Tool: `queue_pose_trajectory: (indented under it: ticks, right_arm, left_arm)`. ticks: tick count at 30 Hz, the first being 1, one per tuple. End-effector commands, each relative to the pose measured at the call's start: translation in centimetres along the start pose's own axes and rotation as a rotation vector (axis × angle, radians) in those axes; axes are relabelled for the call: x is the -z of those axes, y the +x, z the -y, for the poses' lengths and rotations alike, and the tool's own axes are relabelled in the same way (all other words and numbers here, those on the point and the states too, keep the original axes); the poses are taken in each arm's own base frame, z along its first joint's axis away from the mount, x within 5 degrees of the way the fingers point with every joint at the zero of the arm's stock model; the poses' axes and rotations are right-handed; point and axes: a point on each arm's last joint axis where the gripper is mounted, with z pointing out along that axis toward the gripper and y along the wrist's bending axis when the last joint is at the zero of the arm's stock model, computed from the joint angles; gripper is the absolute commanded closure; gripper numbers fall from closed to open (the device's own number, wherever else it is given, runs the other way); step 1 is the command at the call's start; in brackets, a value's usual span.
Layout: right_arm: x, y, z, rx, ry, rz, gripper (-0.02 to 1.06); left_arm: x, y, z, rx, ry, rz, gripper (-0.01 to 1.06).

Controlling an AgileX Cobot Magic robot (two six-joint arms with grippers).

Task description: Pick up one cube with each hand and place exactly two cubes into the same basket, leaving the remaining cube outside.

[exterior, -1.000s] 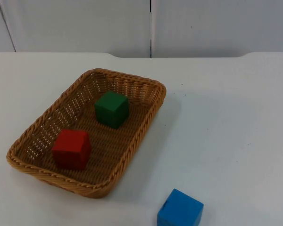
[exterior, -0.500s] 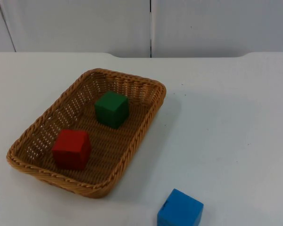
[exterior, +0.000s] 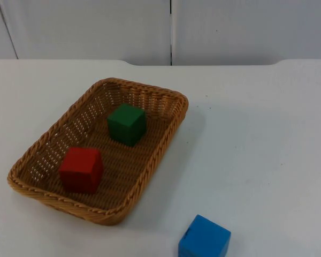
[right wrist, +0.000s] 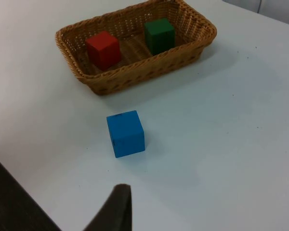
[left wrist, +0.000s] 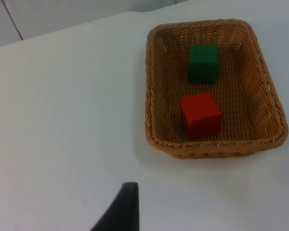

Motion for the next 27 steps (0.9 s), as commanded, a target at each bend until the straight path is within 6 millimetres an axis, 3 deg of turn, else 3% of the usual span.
queue_pose_trajectory:
  ticks: [1,16,27]
  right_arm:
    - [0.08,0.01,-0.05,-0.007,-0.005,0.005,0.00]
    - [0.08,0.01,-0.05,-0.007,-0.005,0.005,0.00]
    - [0.08,0.01,-0.05,-0.007,-0.005,0.005,0.00]
  left_arm:
    - [-0.06,0.06,0.08,0.014,-0.006,0.006,0.00]
    - [-0.01,0.07,0.22,0.147,-0.267,-0.013,0.00]
    - [-0.01,0.07,0.29,0.185,-0.335,-0.017,0.00]
